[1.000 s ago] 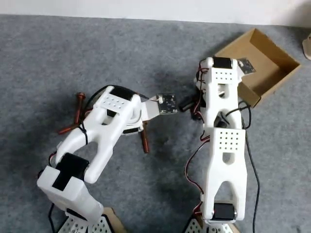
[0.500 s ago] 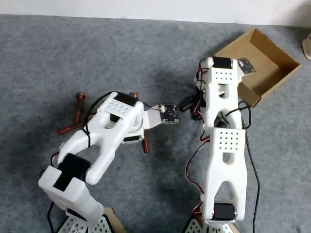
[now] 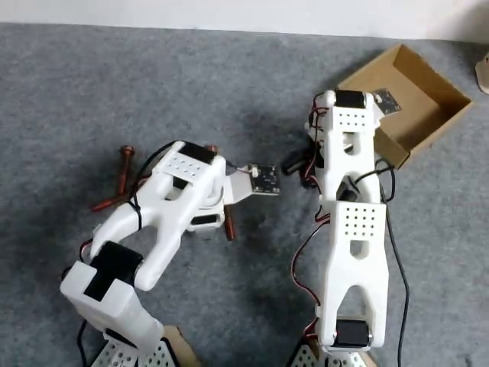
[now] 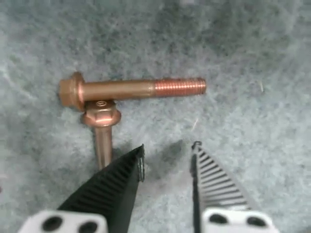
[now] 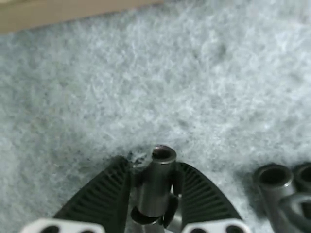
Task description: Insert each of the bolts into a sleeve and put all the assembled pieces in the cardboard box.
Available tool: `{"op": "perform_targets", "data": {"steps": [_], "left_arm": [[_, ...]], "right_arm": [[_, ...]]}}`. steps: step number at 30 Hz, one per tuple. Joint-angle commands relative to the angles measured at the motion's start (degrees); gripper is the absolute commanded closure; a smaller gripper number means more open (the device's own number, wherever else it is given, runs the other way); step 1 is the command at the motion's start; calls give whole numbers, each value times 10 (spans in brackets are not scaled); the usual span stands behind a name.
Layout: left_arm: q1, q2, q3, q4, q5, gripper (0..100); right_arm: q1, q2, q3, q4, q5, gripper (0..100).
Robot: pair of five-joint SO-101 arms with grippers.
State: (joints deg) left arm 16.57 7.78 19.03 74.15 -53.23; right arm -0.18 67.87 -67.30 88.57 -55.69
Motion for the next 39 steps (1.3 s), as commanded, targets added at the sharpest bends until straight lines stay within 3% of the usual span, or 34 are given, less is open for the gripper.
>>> {"op": "perform_targets", "data": {"steps": [1,5,15,32,38,39], "left_arm": [[-5,-40,-57,45,0,809],[-11,-40,-84,56,0,774],[-26,30,-86,-39,1,765],[-46,152,-161,-43,-3,770],[-57,158,-158,-42,-4,1000],[-58,158,-156,-43,-2,986]], "right_arm": [[25,0,-15,-59,8,974],[25,0,-15,-59,8,975],[25,1,-15,-59,9,975],[25,1,-15,-60,9,975],[26,1,-15,-60,7,977],[27,0,-15,-61,7,985]]}}
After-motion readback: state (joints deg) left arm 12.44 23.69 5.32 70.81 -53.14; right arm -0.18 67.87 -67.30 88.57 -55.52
